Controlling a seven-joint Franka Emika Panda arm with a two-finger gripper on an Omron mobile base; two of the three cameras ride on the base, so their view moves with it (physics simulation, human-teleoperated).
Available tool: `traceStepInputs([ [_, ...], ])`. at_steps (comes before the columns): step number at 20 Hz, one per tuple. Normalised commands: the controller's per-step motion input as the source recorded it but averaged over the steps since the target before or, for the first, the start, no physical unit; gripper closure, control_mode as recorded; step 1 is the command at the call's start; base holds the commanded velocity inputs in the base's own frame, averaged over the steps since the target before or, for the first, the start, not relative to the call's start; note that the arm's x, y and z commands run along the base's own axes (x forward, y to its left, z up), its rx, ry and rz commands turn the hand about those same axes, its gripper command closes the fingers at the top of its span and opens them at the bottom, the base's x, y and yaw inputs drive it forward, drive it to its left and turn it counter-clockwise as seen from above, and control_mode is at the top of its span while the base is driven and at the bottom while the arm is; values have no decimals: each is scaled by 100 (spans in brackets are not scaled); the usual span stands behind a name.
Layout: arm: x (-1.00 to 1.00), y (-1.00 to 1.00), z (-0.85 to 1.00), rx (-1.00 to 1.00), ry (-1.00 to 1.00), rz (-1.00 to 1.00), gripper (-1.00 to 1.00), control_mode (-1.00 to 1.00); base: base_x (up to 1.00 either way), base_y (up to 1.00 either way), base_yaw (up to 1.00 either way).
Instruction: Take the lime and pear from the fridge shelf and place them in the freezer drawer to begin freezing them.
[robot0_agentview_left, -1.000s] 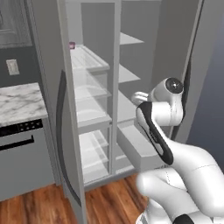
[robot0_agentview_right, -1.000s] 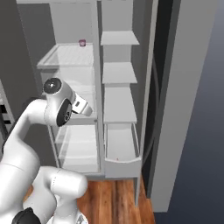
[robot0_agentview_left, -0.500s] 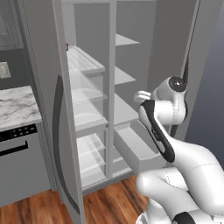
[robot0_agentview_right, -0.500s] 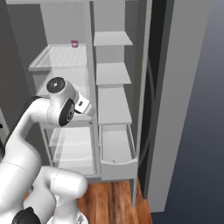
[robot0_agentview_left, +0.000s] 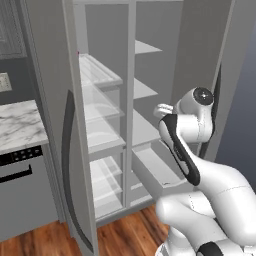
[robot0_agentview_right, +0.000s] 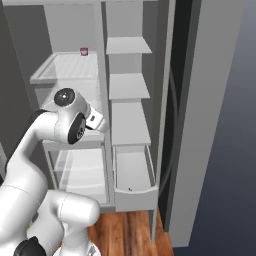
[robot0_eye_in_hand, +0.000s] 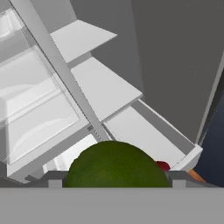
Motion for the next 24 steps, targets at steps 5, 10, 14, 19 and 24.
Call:
traceStepInputs([
  [5,15,-14,-29,1,6,0,100,-100,4,-11,0],
  [10,61,-50,-98,2,23,0,100,-100,0,0,0],
  [14,57,-37,-100,0,24,0,100,-100,0,0,0],
  [19,50,-5,-95,0,22,0,100,-100,0,0,0],
  [24,31,-4,-82,0,16,0,100,-100,0,0,0],
])
